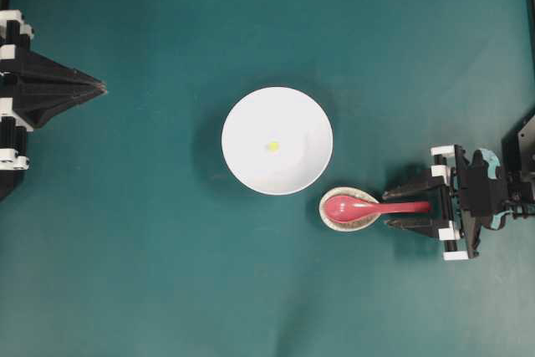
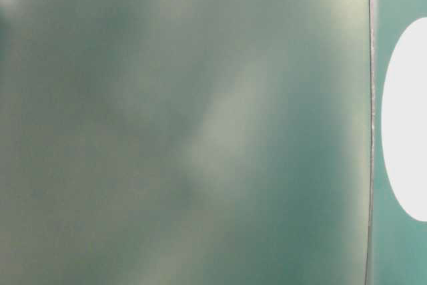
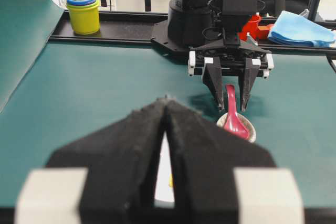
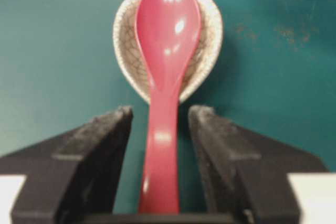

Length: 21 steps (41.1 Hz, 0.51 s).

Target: Scoop the yellow hexagonal prism block from the bowl with a spoon using the right arm.

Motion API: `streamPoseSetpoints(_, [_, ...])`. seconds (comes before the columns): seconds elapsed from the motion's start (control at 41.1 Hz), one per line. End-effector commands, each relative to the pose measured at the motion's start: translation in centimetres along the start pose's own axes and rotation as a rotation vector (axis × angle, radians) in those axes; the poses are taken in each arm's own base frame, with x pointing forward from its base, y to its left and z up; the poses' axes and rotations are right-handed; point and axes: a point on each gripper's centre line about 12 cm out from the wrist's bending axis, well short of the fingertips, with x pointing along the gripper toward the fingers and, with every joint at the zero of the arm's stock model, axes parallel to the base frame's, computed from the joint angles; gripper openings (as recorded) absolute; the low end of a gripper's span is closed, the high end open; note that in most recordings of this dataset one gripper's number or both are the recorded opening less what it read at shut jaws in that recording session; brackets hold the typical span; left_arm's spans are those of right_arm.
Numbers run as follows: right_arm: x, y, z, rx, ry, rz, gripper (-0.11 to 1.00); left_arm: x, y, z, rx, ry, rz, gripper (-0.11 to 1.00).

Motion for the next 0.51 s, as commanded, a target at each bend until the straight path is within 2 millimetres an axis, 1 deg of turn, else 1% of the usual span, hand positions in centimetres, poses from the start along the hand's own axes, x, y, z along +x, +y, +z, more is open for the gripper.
streamPoseSetpoints(0.0, [-0.03,0.14,0.43,0.006,-0.023,0.004,0.54,0.32,0.00,1.03,0.005,-0.025,-0.001,0.05])
streamPoseSetpoints(0.486, [0.01,-0.01,0.42,0.011,-0.023,-0.010,0.52,0.36,0.00,0.90,0.003,-0.020,-0.001,0.05])
